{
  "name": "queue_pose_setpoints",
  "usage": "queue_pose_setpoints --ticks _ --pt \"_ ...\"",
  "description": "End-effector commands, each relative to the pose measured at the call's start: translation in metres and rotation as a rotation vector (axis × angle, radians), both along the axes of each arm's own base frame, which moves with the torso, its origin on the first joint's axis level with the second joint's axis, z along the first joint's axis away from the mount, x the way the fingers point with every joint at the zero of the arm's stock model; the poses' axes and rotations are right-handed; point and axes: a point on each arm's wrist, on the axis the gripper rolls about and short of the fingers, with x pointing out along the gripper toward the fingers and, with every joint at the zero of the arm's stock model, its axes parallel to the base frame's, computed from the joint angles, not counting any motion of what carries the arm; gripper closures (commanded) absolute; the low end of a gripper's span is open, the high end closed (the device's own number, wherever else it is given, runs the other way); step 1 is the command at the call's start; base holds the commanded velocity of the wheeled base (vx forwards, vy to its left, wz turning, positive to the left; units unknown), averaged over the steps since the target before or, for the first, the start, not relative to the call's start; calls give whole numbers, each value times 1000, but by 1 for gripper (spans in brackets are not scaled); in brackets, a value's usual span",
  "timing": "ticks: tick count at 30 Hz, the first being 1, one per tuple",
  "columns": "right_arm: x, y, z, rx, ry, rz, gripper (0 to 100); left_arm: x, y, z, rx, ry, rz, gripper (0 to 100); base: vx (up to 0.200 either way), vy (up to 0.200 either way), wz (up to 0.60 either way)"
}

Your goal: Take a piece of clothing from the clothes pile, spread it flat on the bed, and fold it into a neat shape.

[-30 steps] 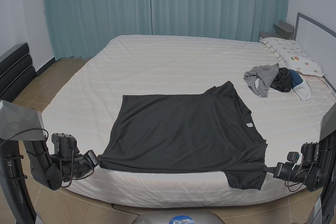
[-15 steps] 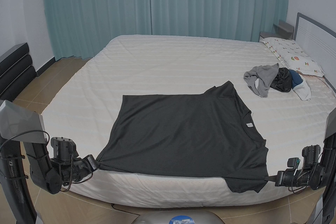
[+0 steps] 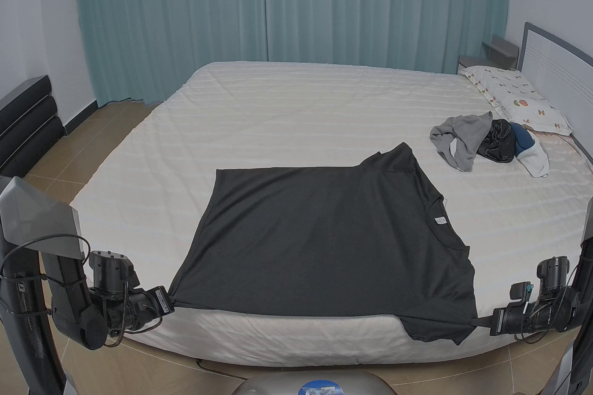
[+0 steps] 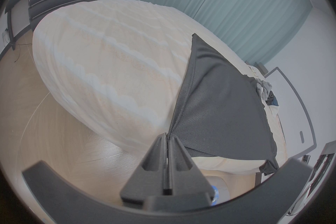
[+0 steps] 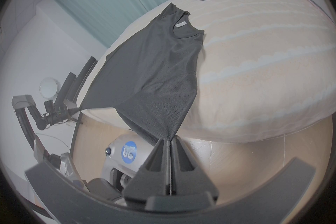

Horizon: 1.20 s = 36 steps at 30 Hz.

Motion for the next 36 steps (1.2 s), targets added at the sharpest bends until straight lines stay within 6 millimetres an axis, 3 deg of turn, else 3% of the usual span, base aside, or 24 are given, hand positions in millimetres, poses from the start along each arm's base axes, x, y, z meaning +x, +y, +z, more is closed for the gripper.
queue_pose_setpoints --ticks 1,19,36 --pt "-7 1 2 -17 13 28 100 -9 1 -2 25 12 -20 100 0 0 0" --pt "-20 -3 3 -80 47 91 100 -38 5 -5 170 70 -162 100 0 0 0" --pt "-33 0 13 -113 71 165 100 -49 12 -5 234 95 -211 100 0 0 0"
